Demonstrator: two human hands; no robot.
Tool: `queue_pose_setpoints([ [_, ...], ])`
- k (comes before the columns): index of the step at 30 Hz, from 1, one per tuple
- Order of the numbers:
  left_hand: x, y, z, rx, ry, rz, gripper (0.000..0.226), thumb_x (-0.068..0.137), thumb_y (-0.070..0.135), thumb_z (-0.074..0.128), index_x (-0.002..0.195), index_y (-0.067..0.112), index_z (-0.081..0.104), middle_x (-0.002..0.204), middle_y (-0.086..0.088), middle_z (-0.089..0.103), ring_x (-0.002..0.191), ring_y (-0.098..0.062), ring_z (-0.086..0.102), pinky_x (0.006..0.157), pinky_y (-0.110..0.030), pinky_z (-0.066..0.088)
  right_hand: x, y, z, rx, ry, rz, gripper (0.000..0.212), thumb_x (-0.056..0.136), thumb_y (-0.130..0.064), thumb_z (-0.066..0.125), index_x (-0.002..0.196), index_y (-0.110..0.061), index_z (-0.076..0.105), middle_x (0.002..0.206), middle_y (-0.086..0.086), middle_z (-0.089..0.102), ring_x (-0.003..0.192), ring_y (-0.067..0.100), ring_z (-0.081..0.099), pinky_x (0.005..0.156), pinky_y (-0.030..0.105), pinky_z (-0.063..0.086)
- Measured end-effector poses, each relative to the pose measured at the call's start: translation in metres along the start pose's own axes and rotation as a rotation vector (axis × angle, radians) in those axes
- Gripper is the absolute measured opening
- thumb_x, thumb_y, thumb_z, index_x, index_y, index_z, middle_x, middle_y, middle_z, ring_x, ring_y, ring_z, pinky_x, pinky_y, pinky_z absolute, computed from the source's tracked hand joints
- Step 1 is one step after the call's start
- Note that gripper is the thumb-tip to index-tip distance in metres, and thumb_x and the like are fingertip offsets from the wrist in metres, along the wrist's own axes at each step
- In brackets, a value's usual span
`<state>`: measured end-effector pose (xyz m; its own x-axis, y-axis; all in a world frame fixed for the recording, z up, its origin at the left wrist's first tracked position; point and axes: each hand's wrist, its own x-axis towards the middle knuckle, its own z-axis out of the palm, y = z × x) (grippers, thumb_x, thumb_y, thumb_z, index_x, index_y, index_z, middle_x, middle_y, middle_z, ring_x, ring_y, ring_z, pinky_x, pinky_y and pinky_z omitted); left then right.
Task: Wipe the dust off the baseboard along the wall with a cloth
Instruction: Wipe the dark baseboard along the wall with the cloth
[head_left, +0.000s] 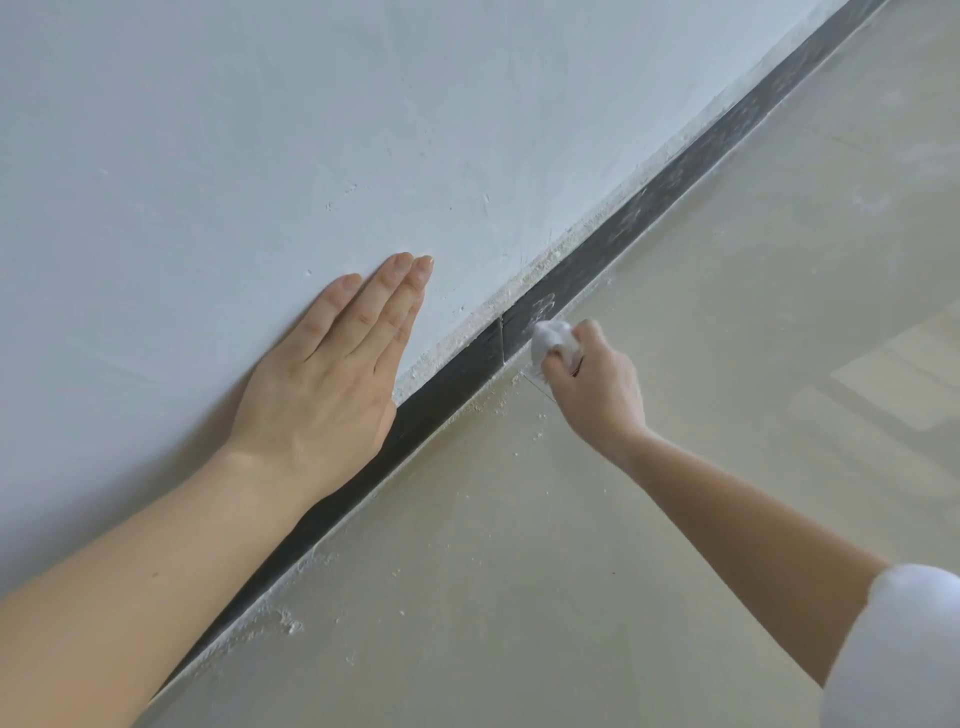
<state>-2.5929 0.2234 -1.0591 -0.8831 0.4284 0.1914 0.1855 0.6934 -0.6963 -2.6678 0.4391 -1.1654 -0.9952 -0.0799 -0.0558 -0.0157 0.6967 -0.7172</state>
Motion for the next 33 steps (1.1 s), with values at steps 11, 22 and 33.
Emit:
queue_pose_setpoints([
  [11,0.0,0.001,0.001,0.018,-0.008,0.003,0.066,0.09,0.021,0.019,0.151,-0.003,0.008,0.161,-0.01,0.002,0.148,-0.021,0.003,0.12,-0.036,-0.004,0.046,-0.008,0.012,0.344,0.252,0.261,0.009,0.095,-0.018,0.044,0.092,-0.01,0.042,0.071,-0.007,0.048,0.077,0.021,0.053,0.067,0.027,0.035],
  [22,0.001,0.006,0.002,0.026,0.002,-0.026,0.067,0.091,0.022,0.023,0.152,-0.003,0.01,0.161,-0.009,0.005,0.147,-0.02,0.005,0.12,-0.035,0.0,0.003,-0.005,0.02,0.257,-0.051,0.132,0.016,0.082,-0.022,0.061,0.076,-0.012,0.049,0.064,-0.004,0.05,0.055,0.009,0.044,0.048,0.023,0.032],
  [33,0.017,-0.004,-0.013,0.005,-0.082,0.047,0.073,0.088,0.023,0.029,0.151,-0.004,0.006,0.16,-0.013,-0.004,0.148,-0.023,-0.002,0.119,-0.038,-0.007,0.069,0.002,0.002,0.518,0.189,0.518,0.012,0.079,-0.02,0.052,0.072,-0.015,0.043,0.084,0.013,0.065,0.075,0.029,0.067,0.068,0.04,0.055],
])
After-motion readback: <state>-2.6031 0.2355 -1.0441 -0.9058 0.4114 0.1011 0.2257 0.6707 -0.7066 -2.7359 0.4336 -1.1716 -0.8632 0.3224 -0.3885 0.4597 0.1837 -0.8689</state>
